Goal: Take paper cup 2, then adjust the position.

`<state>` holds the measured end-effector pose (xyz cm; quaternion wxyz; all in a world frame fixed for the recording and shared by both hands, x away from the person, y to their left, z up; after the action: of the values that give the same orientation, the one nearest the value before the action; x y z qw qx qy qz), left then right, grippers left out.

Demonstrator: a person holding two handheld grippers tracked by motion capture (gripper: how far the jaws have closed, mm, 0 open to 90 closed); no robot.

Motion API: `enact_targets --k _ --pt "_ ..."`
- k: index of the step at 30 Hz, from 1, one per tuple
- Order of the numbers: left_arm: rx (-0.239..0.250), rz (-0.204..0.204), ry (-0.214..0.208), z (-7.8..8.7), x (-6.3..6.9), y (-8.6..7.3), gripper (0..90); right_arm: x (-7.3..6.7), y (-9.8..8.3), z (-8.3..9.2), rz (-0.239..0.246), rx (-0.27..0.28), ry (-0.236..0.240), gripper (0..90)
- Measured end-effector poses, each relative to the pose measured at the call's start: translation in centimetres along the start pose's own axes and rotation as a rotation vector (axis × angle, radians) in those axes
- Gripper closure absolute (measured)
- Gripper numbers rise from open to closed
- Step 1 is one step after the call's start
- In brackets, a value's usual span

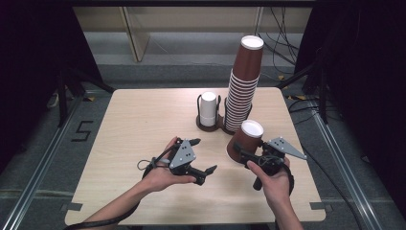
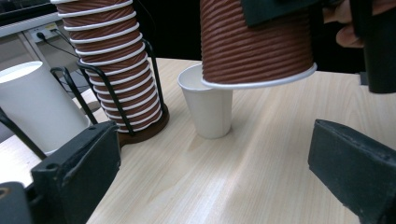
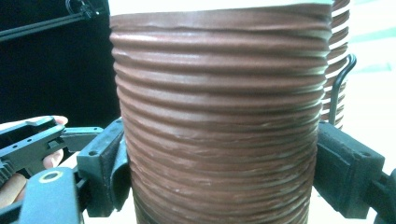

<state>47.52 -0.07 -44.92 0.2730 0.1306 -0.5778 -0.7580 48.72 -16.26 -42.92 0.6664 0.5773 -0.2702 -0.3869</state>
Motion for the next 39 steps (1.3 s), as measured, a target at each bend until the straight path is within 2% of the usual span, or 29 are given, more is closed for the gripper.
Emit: enact_targets --k 1,3,5,6,7,9,10,12,18,20,21,22,23,25,26,27,28,30,34,36,38,39 --pt "0.007 0.01 -0.005 -0.1 0.1 0.2 1.9 0.1 0.0 -0.2 0.003 0.011 0.006 17.6" --pt "0.007 0.014 -0.013 -0.3 0.2 0.4 1.8 -0.1 0.0 -0.4 -0.025 0.01 0.011 17.6" --pt "0.006 0.013 -0.016 -0.6 0.3 0.5 1.6 -0.2 -0.2 -0.8 -0.025 0.01 0.017 17.7" --pt "-0.003 0.012 -0.017 -0.7 0.3 0.5 1.6 -0.2 -0.2 -0.9 -0.008 0.014 0.013 17.6" --pt "-0.005 0.007 -0.021 -0.8 0.4 0.4 1.6 -0.3 -0.2 -1.0 -0.026 0.016 0.024 17.6" --pt "-0.01 -0.002 -0.031 -0.7 0.7 0.4 1.1 -0.3 0.0 -1.2 -0.03 0.025 0.023 17.6" --pt "-0.012 0.004 -0.033 -0.6 0.8 0.4 0.8 -0.6 0.0 -1.1 -0.056 0.023 0.033 17.6" --pt "-0.007 0.011 -0.032 -0.6 0.8 0.4 0.7 -0.9 0.1 -1.4 -0.043 0.028 0.042 17.5" --pt "-0.008 0.009 -0.034 -0.5 1.0 -0.2 0.2 -2.4 -0.5 -1.9 -0.074 0.011 0.09 17.4" --pt "0.0 0.005 -0.034 -0.4 1.0 -0.2 0.1 -2.6 -0.9 -2.0 -0.077 0.003 0.087 17.3" --pt "0.004 0.0 -0.034 -0.4 1.0 -0.3 0.1 -2.8 -1.1 -2.0 -0.103 -0.002 0.091 17.3" --pt "0.012 -0.003 -0.032 -0.2 1.0 -0.3 0.0 -2.8 -1.2 -2.0 -0.107 0.0 0.086 17.3" --pt "0.019 -0.003 -0.031 -0.1 1.0 -0.3 0.0 -2.8 -1.1 -2.0 -0.087 0.012 0.083 17.3" --pt "0.027 0.001 -0.034 0.2 1.1 -0.5 0.0 -3.0 -1.0 -2.1 -0.109 0.015 0.092 17.2" --pt "0.034 -0.001 -0.034 0.4 1.1 -0.6 0.0 -3.1 -1.0 -2.1 -0.135 0.018 0.1 17.2" --pt "0.036 -0.003 -0.034 0.6 1.1 -0.7 0.0 -3.3 -1.1 -2.2 -0.176 0.015 0.109 17.2" --pt "0.033 -0.006 -0.036 0.7 1.1 -0.8 0.0 -3.4 -1.2 -2.2 -0.198 0.02 0.116 17.1" --pt "0.044 -0.014 -0.039 1.0 1.1 -1.0 0.0 -3.7 -1.5 -2.3 -0.294 0.018 0.154 17.1" --pt "0.056 -0.007 -0.043 1.2 1.0 -0.9 0.0 -3.5 -2.0 -2.9 -0.385 0.022 0.143 17.1" --pt "0.048 -0.01 -0.046 0.9 1.0 -0.9 0.0 -3.6 -2.2 -3.1 -0.399 0.019 0.149 17.1" --pt "0.042 -0.008 -0.047 0.5 1.0 -1.0 0.0 -3.9 -2.4 -3.1 -0.411 0.009 0.18 17.1" --pt "0.041 -0.003 -0.047 0.3 1.1 -1.0 0.0 -3.9 -2.4 -3.2 -0.401 0.011 0.184 17.2"
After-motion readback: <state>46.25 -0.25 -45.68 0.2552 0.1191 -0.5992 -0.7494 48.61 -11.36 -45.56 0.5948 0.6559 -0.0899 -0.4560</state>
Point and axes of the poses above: each handheld gripper's, and its own axes: z roughly backward along the jaws, y roughly out of its top, x roughly to its right, the point moved 8 cm from there along -z, roughly forward along the jaws, and after that the axes turned 15 degrees about z, right-handed, at the moved point
